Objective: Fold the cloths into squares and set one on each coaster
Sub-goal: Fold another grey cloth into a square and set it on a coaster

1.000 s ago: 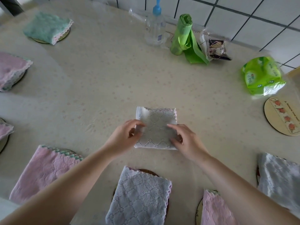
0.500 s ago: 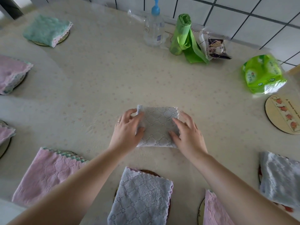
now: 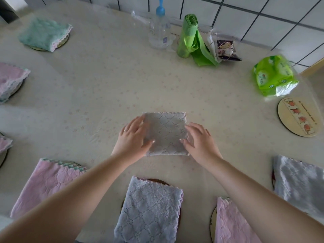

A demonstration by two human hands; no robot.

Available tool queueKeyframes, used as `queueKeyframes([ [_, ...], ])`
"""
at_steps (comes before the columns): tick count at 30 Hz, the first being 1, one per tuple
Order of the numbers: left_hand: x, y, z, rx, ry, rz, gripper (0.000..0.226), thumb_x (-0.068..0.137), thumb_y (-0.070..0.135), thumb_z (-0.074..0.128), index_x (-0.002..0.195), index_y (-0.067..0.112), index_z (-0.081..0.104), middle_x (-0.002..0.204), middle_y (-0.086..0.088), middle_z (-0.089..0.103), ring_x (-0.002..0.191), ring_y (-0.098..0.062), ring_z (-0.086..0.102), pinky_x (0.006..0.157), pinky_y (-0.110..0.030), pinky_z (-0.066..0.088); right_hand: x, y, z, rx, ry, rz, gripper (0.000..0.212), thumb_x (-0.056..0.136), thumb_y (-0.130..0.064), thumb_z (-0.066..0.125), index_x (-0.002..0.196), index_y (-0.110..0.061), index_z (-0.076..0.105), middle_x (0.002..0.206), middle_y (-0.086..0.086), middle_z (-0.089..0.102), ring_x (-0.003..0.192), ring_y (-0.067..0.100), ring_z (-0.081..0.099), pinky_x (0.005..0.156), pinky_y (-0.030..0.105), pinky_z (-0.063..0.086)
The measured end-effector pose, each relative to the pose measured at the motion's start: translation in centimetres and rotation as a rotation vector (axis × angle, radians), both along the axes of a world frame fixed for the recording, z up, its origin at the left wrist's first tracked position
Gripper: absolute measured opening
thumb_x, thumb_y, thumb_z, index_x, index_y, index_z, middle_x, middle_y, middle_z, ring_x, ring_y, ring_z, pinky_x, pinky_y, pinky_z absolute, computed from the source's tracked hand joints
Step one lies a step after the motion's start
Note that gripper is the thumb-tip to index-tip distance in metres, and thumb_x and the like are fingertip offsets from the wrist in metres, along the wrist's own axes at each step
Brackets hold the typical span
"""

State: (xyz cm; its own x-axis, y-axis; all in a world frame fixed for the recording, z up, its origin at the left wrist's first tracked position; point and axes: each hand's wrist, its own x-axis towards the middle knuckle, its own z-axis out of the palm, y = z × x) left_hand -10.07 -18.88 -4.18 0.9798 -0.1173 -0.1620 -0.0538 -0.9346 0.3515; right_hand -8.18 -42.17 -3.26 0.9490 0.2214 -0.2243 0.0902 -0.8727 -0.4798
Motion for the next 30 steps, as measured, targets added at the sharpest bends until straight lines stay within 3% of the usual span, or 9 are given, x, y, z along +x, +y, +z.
queueKeyframes([
  [3, -1.3, 0.3, 0.8, -0.249, 0.028, 0.313, 0.052, 0.091, 0.041, 0.048, 0.138, 0.023, 0.036, 0.141, 0.003, 0.043, 0.13, -0.02, 0.036, 0.106, -0.041, 0.029, -0.9, 0.5, 0.8, 0.189, 0.156, -0.247, 0.046, 0.088, -0.033, 0.056, 0.132, -0.028, 0.044, 0.123, -0.008, 0.054, 0.097, 0.009, 0.056, 0.079, 0.026, 0.046],
  [6, -1.5, -0.3, 1.4, -0.401, 0.136, 0.278, 0.04, 0.092, 0.033, 0.049, 0.131, 0.021, 0.048, 0.125, 0.004, 0.055, 0.109, -0.01, 0.052, 0.085, -0.027, 0.045, -1.7, 1.7, 0.6, 0.338, 0.294, -0.401, 0.05, 0.087, -0.033, 0.06, 0.133, -0.026, 0.042, 0.112, -0.005, 0.057, 0.082, 0.01, 0.057, 0.065, 0.025, 0.046],
  [8, -1.3, -0.4, 1.5, -0.488, 0.18, 0.304, 0.032, 0.092, 0.028, 0.051, 0.123, 0.021, 0.054, 0.116, 0.005, 0.057, 0.101, -0.008, 0.054, 0.074, -0.019, 0.044, -2.2, 2.4, 0.6, 0.494, 0.393, -0.568, 0.051, 0.085, -0.031, 0.064, 0.131, -0.021, 0.045, 0.106, -0.004, 0.057, 0.075, 0.008, 0.057, 0.065, 0.027, 0.05],
  [10, -1.2, -0.2, 1.6, -0.634, 0.171, 0.418, 0.018, 0.09, 0.021, 0.056, 0.107, 0.026, 0.06, 0.104, 0.006, 0.062, 0.097, -0.013, 0.059, 0.075, -0.023, 0.046, -2.6, 2.7, 0.5, 0.701, 0.503, -0.746, 0.042, 0.082, -0.025, 0.066, 0.121, -0.012, 0.056, 0.099, 0.001, 0.064, 0.074, 0.014, 0.061, 0.067, 0.031, 0.052],
  [13, -1.7, -0.7, 2.7, -0.862, 0.221, 0.54, 0.022, 0.088, 0.008, 0.058, 0.094, 0.029, 0.062, 0.086, 0.008, 0.059, 0.077, -0.011, 0.056, 0.062, -0.023, 0.042, -3.4, 1.8, 0.9, 0.966, 0.661, -0.848, 0.019, 0.081, -0.013, 0.065, 0.1, -0.008, 0.068, 0.084, 0.01, 0.064, 0.073, 0.023, 0.053, 0.056, 0.029, 0.037],
  [18, -2.7, -4.4, 4.6, -1.339, 0.454, 0.658, 0.034, 0.089, -0.009, 0.045, 0.104, 0.017, 0.06, 0.102, -0.003, 0.066, 0.082, -0.014, 0.064, 0.059, -0.024, 0.051, -5.3, -2.6, 2.2, 1.17, 0.676, -0.833, 0.009, 0.083, -0.023, 0.067, 0.078, -0.016, 0.069, 0.069, 0.001, 0.059, 0.069, 0.019, 0.051, 0.063, 0.03, 0.041],
  [27, -3.4, -18.7, 5.5, -1.256, 0.563, 0.484, 0.046, 0.087, -0.014, 0.04, 0.12, 0.016, 0.054, 0.095, -0.002, 0.063, 0.082, -0.012, 0.059, 0.065, -0.025, 0.049, -8.8, -16.0, 4.0, 1.338, 0.483, -0.915, 0.011, 0.09, -0.014, 0.057, 0.079, -0.016, 0.053, 0.076, 0.002, 0.063, 0.068, 0.015, 0.061, 0.068, 0.031, 0.045],
  [29, -3.5, -22.7, 5.3, -1.234, 0.575, 0.462, 0.047, 0.087, -0.013, 0.041, 0.12, 0.018, 0.054, 0.096, 0.0, 0.063, 0.082, -0.013, 0.058, 0.068, -0.026, 0.046, -9.7, -19.7, 3.8, 1.292, 0.425, -0.933, 0.003, 0.09, -0.014, 0.058, 0.089, -0.014, 0.055, 0.082, 0.002, 0.065, 0.071, 0.014, 0.063, 0.07, 0.032, 0.048],
  [30, -3.6, -24.8, 5.2, -1.221, 0.582, 0.449, 0.048, 0.087, -0.013, 0.041, 0.119, 0.019, 0.055, 0.097, 0.001, 0.063, 0.082, -0.013, 0.057, 0.068, -0.027, 0.044, -10.0, -21.7, 3.7, 1.234, 0.382, -0.935, 0.013, 0.089, -0.014, 0.059, 0.102, -0.014, 0.056, 0.091, 0.002, 0.066, 0.076, 0.015, 0.065, 0.072, 0.033, 0.051],
])
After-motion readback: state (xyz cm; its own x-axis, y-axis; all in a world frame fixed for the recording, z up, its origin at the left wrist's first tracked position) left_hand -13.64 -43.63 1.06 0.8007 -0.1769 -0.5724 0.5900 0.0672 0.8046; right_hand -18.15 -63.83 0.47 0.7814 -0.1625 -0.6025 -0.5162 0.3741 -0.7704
